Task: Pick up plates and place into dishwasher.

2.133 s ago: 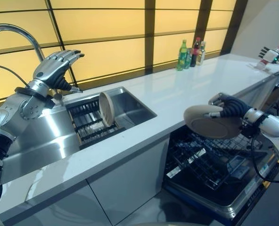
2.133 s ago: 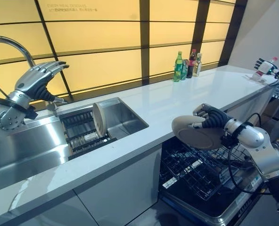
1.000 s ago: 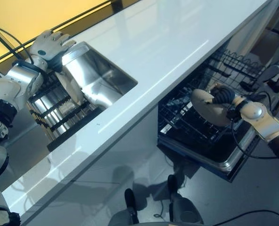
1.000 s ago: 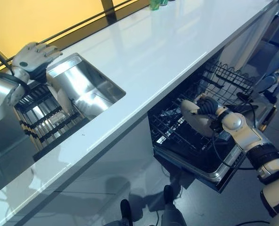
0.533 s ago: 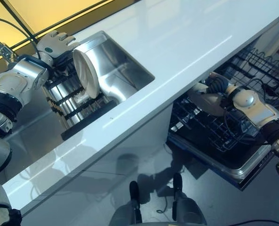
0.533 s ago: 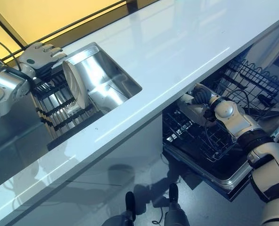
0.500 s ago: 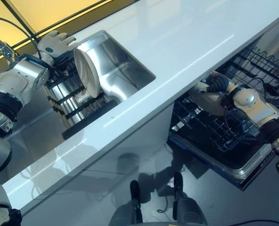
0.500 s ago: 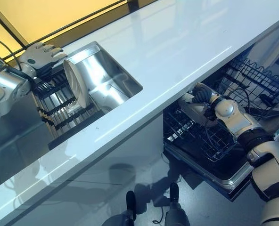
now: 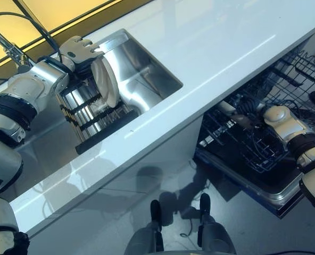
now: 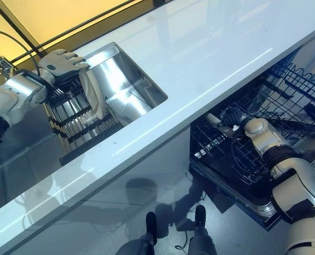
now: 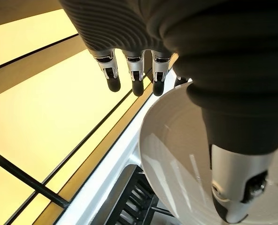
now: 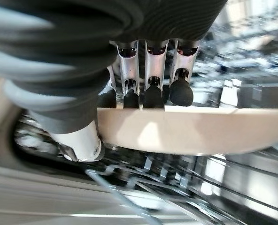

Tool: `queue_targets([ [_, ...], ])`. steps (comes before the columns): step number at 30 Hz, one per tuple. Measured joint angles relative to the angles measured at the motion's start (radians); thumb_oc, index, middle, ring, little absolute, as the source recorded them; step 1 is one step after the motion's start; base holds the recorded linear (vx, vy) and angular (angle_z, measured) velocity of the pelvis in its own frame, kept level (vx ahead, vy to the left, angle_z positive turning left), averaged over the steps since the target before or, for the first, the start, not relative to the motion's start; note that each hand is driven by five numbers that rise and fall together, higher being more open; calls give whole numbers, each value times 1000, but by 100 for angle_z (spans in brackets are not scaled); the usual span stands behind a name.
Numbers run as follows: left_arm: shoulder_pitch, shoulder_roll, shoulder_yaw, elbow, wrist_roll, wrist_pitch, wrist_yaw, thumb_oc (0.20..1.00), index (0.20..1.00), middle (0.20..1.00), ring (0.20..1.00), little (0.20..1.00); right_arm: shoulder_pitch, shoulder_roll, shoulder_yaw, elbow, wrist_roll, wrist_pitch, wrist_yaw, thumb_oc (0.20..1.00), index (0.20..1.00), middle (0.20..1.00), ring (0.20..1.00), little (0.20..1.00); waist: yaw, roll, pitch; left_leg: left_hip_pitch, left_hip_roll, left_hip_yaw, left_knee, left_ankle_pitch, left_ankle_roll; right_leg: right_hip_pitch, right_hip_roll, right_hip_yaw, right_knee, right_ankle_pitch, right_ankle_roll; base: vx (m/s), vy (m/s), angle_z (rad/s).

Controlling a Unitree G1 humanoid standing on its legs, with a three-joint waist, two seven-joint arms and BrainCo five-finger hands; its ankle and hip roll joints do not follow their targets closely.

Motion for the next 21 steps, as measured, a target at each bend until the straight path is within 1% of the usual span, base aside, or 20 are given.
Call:
queue_targets([
  [1,0,-1,0,0,0,0,0,1000,1000,1000,1000,1000,0,4,0,12,0,6,6,1000,1000,1000,1000,1000,0,0,1,0,0,0,0,0,0,0,0,0,0,0,0,0,0,0],
  [6,-20,-29,-1,14,0,-2,2,1000,1000,1000,1000,1000,-1,6,-4,29,9,17,5,1000,1000,1000,1000,1000,-3,0,12,1,0,2,0,0,0,0,1,2,0,1,-1,0,0,0],
  [9,-21,-31,-1,19,0,-2,2,1000,1000,1000,1000,1000,-1,6,-21,24,9,20,-32,1000,1000,1000,1000,1000,-4,-1,20,2,0,4,0,0,0,0,1,4,0,1,-1,2,5,-1],
  [13,-21,-31,-1,16,1,-2,-2,1000,1000,1000,1000,1000,0,3,-43,-2,11,18,-58,1000,1000,1000,1000,1000,-7,-4,24,4,0,12,0,0,0,-2,1,12,0,1,0,14,11,-5],
  [16,-24,-26,-1,11,2,-2,-10,1000,1000,1000,1000,1000,2,-34,-44,-108,21,14,-82,1000,1000,1000,1000,1000,-10,-5,41,6,0,14,0,0,0,-2,2,14,0,0,1,6,3,-1],
  [18,-24,-19,0,-3,36,-2,-26,1000,1000,1000,1000,1000,6,-65,-56,-199,32,10,-100,1000,1000,1000,1000,1000,-15,-8,54,6,0,15,0,0,0,-2,1,15,0,0,1,0,0,0],
  [19,-24,-10,0,-12,43,-2,-35,1000,1000,1000,1000,1000,8,-73,-71,-241,32,10,-110,1000,1000,1000,1000,1000,-26,-10,60,6,0,15,0,0,0,-1,1,15,0,0,1,-1,30,0],
  [21,-24,12,0,-28,52,-2,-53,1000,1000,1000,1000,1000,18,-104,-82,-330,33,1,-130,1000,1000,1000,1000,1000,-34,-14,70,6,-1,15,0,0,0,-2,1,15,0,0,1,1,31,0],
])
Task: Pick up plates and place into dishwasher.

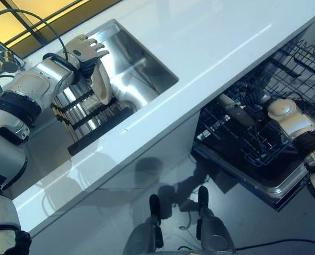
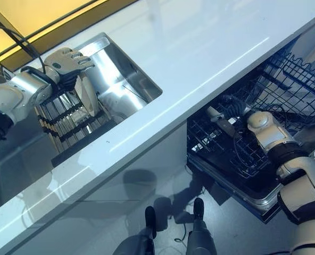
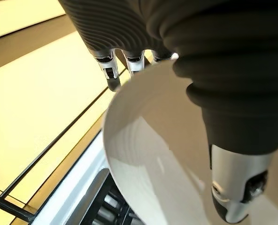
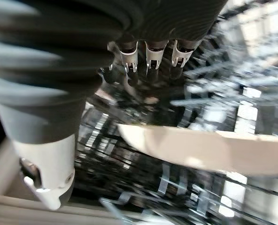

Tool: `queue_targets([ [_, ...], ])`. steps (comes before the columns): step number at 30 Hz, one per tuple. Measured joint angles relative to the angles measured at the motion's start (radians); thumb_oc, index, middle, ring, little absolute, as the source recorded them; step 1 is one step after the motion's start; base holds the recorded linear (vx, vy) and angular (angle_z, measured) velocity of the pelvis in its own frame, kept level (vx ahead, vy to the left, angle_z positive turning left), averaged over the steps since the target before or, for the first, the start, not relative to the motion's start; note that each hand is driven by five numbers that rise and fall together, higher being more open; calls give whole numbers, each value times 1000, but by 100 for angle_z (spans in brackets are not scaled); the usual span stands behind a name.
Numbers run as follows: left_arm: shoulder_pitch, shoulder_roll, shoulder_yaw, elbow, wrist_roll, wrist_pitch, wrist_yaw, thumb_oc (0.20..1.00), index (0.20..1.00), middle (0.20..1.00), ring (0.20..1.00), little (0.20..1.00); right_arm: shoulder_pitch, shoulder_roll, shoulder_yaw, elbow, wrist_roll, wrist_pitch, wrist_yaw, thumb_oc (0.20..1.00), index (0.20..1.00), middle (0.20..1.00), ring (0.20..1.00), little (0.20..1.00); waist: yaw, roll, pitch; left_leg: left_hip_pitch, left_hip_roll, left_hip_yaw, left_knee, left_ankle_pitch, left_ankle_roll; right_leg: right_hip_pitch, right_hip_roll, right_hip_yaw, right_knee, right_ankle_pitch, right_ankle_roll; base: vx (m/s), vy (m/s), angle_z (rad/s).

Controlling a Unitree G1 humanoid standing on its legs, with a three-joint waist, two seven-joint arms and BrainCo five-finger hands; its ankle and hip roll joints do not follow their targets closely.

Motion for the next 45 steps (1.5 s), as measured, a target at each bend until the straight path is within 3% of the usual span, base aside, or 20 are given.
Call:
queue_targets([
  [6,-3,52,1,-36,9,0,-54,1000,1000,1000,1000,1000,89,-86,-80,-121,7,-31,-15,1000,1000,1000,1000,1000,-13,-6,7,0,-1,1,0,-3,-3,-1,0,2,0,1,-1,0,0,0],
  [7,-3,66,1,-35,8,0,-65,809,809,809,809,809,90,-88,-82,-124,7,-33,-18,1000,1000,1000,1000,1000,-23,-8,9,1,-1,1,0,-3,-3,-1,0,2,0,1,-2,0,0,0],
  [8,-6,74,1,-36,8,0,-78,438,438,438,438,438,97,-92,-94,-134,7,-34,-19,1000,1000,1000,1000,1000,-26,-9,10,1,-1,2,0,-4,-3,-1,0,3,0,1,-1,0,0,0],
  [9,-8,75,1,-36,8,0,-90,235,235,235,235,235,120,-99,-123,-156,7,-39,-21,1000,1000,1000,1000,1000,-28,-9,10,2,-1,2,0,-4,-4,-1,1,4,0,1,-1,1,-2,-5],
  [10,-8,76,2,-38,7,0,-99,200,200,200,200,200,140,-107,-145,-175,7,-48,-22,1000,1000,1000,1000,1000,-27,-9,10,4,-1,3,0,-5,-4,-1,1,8,0,0,0,-3,2,-7],
  [19,-8,89,23,-38,6,1,-200,200,200,200,200,200,208,-155,-241,-318,4,-99,-58,1000,1000,1000,1000,1000,-50,-10,12,11,0,24,0,-9,-10,-3,2,25,0,-1,4,-12,3,-6],
  [30,-1,121,30,-50,-57,-27,-203,200,200,200,200,200,259,-164,-323,-362,4,-204,-138,1000,1000,1000,1000,1000,-50,-11,12,33,0,24,-1,-11,-8,21,2,24,0,-1,4,0,0,0],
  [40,114,165,270,-77,-311,-43,-18,200,200,200,200,200,384,-152,-462,-489,-5,-279,-158,1000,1000,1000,1000,1000,-38,-35,-14,94,10,22,-4,-24,-8,83,9,18,0,-10,1,26,-43,1],
  [45,272,163,453,-168,-512,-84,50,200,200,200,200,200,432,-100,-476,-520,-1,-296,-153,1000,1000,1000,1000,1000,-20,-50,-110,122,19,17,-5,-34,-14,116,16,11,0,-24,-2,78,-50,3],
])
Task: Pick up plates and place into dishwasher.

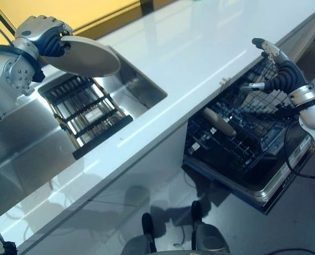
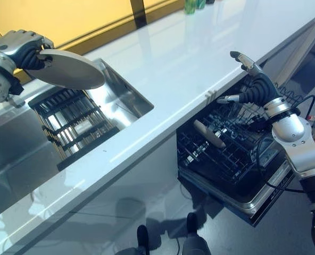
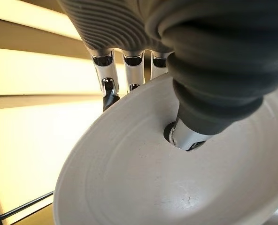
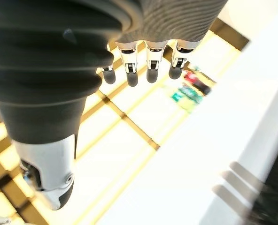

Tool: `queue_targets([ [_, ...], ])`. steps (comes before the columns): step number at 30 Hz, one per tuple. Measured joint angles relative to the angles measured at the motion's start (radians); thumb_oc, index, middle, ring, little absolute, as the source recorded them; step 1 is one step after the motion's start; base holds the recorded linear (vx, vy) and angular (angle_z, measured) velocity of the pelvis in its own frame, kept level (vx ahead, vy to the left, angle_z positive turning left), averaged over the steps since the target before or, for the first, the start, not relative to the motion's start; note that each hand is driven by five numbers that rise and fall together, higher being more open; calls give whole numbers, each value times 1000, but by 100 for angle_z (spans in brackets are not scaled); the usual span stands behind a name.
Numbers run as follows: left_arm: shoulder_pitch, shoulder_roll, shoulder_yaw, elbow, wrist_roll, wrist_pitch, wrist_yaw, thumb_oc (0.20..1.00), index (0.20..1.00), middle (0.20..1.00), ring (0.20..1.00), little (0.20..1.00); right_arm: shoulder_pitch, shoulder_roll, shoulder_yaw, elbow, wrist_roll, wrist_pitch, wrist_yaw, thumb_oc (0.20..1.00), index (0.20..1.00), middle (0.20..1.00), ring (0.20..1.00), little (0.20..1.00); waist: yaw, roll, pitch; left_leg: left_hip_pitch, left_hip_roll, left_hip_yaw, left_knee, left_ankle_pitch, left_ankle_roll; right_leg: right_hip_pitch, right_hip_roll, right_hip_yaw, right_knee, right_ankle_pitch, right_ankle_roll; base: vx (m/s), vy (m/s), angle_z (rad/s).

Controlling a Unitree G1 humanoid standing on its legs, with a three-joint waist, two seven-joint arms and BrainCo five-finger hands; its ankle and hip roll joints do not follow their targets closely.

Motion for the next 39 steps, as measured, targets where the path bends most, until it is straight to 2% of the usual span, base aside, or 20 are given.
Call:
queue_targets([
  [4,170,-28,146,-71,-105,-27,11,200,200,200,200,200,39,83,-19,-25,56,-9,37,1000,1000,1000,1000,1000,15,-12,-83,33,10,-4,0,-15,-3,35,3,-7,0,-15,-1,60,-40,3],
  [9,229,-71,159,-101,-144,-55,23,200,200,200,200,200,46,147,1,-40,78,-8,69,1000,1000,1000,1000,1000,52,-21,-142,44,12,-17,-1,-16,3,54,1,-16,0,-19,0,15,-26,7],
  [14,239,-174,158,-121,-176,-80,42,200,200,200,200,200,30,235,94,-44,78,36,76,1000,1000,1000,1000,1000,70,-37,-193,46,16,-20,-1,-10,2,62,1,-27,-1,-20,-1,4,-15,9],
  [22,239,-294,135,-197,-178,-89,46,200,200,200,200,200,-64,339,187,-36,114,127,77,1000,1000,1000,1000,1000,78,-48,-213,60,17,-22,-1,-2,5,83,1,-39,-2,-19,0,2,-9,3],
  [30,238,-407,54,-227,-176,-85,41,200,200,200,200,200,-126,431,266,-14,125,211,75,1000,1000,1000,1000,1000,79,-56,-239,79,21,-22,-1,-2,3,101,3,-39,-3,-20,-1,20,-12,0],
  [38,239,-433,26,-254,-174,-43,26,200,200,200,200,200,-152,477,266,52,175,273,42,1000,1000,1000,1000,1000,80,-75,-258,80,28,-27,-1,1,-1,105,10,-37,-4,-19,-2,20,-12,0],
  [39,239,-440,26,-254,-174,-39,20,200,200,200,200,200,-152,482,266,61,176,281,33,959,959,959,959,959,80,-76,-262,80,28,-27,-1,1,-1,105,10,-38,-4,-19,-2,32,-18,1],
])
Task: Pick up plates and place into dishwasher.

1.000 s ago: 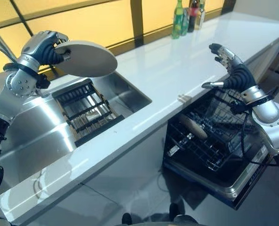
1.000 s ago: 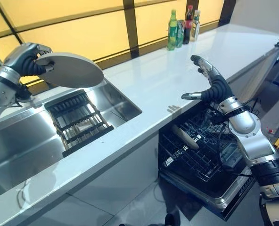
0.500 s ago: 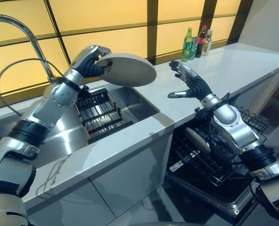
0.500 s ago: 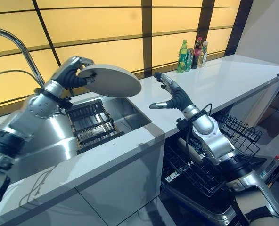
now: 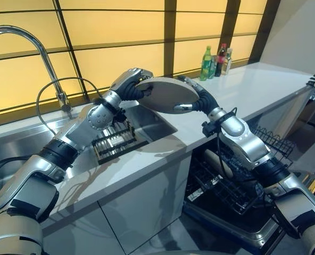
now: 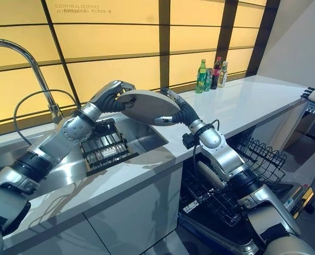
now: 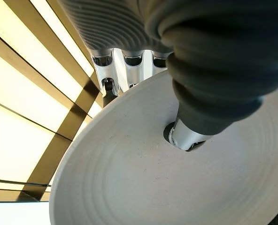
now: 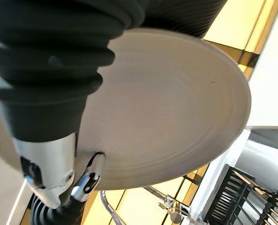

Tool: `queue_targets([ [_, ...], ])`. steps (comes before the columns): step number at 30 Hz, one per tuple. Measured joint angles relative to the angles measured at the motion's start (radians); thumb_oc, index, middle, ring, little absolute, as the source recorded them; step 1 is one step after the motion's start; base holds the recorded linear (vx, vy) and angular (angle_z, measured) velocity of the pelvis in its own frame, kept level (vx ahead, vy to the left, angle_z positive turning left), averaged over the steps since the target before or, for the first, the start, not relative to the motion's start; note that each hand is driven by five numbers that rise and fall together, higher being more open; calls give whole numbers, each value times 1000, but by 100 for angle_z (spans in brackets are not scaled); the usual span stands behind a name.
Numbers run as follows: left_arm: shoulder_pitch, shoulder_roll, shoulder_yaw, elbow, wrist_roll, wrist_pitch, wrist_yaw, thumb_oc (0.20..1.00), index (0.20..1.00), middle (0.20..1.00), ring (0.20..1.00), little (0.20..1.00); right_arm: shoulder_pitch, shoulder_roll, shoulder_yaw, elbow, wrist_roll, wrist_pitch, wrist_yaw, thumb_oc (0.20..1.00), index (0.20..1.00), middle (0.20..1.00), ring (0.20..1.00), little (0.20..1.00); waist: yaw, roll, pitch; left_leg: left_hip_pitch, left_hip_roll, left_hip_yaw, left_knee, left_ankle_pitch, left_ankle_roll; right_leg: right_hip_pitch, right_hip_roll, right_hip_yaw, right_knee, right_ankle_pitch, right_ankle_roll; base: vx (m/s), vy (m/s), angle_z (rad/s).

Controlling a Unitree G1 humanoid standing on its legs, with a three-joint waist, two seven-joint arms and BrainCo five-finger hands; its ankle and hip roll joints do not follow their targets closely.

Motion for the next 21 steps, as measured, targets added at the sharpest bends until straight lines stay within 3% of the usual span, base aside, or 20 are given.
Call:
queue_targets([
  [1,0,-4,0,1,0,2,-4,200,200,200,200,200,0,9,-4,12,4,5,-4,347,347,347,347,347,1,-1,-3,0,0,-1,0,0,0,1,0,0,0,0,0,35,-20,0],
  [2,0,-4,-1,1,0,2,-9,200,200,200,200,200,-1,17,-5,28,9,6,-6,200,200,200,200,200,0,-1,-6,0,0,-1,0,0,0,1,0,0,0,0,0,30,-17,0],
  [12,1,-13,-19,0,0,8,-36,200,200,200,200,200,-11,12,-4,72,0,46,7,200,200,200,200,200,1,0,-16,12,0,-4,0,2,0,12,0,-1,-1,0,-1,29,-12,1],
  [13,1,-13,-19,0,0,8,-37,432,432,432,432,432,-12,11,-4,72,-10,46,7,200,200,200,200,200,1,0,-16,14,0,-4,0,2,0,13,0,-1,-1,0,-1,46,-21,-1],
  [14,1,-12,-19,0,0,8,-37,1000,1000,1000,1000,1000,-14,11,-4,72,-23,46,7,200,200,200,200,200,0,0,-16,14,0,-4,0,2,0,14,0,-1,-1,0,-1,41,-18,-1],
  [21,25,-6,-7,-86,-2,-5,-49,1000,1000,1000,1000,1000,-14,-27,-6,62,-150,42,7,200,200,200,200,200,-1,-1,-16,12,0,-2,0,3,-1,7,0,4,-1,0,0,39,-29,-2],
])
